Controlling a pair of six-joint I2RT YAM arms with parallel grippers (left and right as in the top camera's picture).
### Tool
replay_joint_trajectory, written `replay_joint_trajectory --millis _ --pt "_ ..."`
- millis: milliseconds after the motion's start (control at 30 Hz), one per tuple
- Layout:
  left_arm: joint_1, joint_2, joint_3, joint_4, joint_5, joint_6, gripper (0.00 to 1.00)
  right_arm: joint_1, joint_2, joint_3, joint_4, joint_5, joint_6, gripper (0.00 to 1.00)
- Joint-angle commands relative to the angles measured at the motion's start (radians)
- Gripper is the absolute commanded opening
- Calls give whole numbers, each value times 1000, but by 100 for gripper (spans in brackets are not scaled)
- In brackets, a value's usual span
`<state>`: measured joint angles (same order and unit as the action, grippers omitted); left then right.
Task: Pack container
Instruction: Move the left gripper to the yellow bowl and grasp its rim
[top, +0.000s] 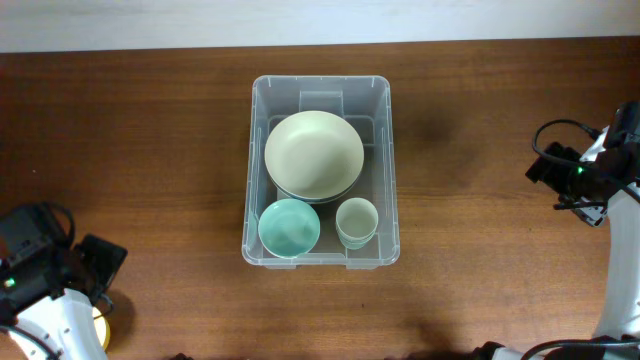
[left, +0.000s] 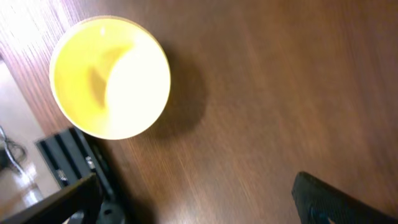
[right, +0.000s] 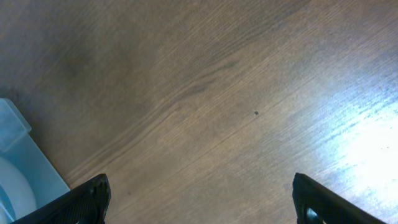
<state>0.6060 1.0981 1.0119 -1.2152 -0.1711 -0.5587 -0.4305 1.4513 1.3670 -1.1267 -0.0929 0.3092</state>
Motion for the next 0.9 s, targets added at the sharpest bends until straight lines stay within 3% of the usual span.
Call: replay_joint_trajectory --millis 0,200,567,700,733,767,833,867 --pt "99 46 -101 51 47 -21 99 -2 -18 17 0 -5 -5 89" --pt "216 212 -155 159 47 -17 100 -2 -18 17 0 -5 -5 89" --pt "226 573 -155 434 67 -17 95 -2 -18 17 0 -5 -6 89" --pt "226 590 -154 446 82 -16 61 -2 -18 17 0 -4 -6 89" --pt "226 590 -153 449 96 -16 47 -2 -18 17 1 -4 -6 89" --pt "226 590 -152 450 111 -16 41 -2 -18 17 1 -4 -6 89" --pt "225 590 -139 452 166 6 19 -2 -18 17 1 -4 -6 89" --pt "225 590 -134 452 182 14 14 -2 -18 17 1 -4 -6 89"
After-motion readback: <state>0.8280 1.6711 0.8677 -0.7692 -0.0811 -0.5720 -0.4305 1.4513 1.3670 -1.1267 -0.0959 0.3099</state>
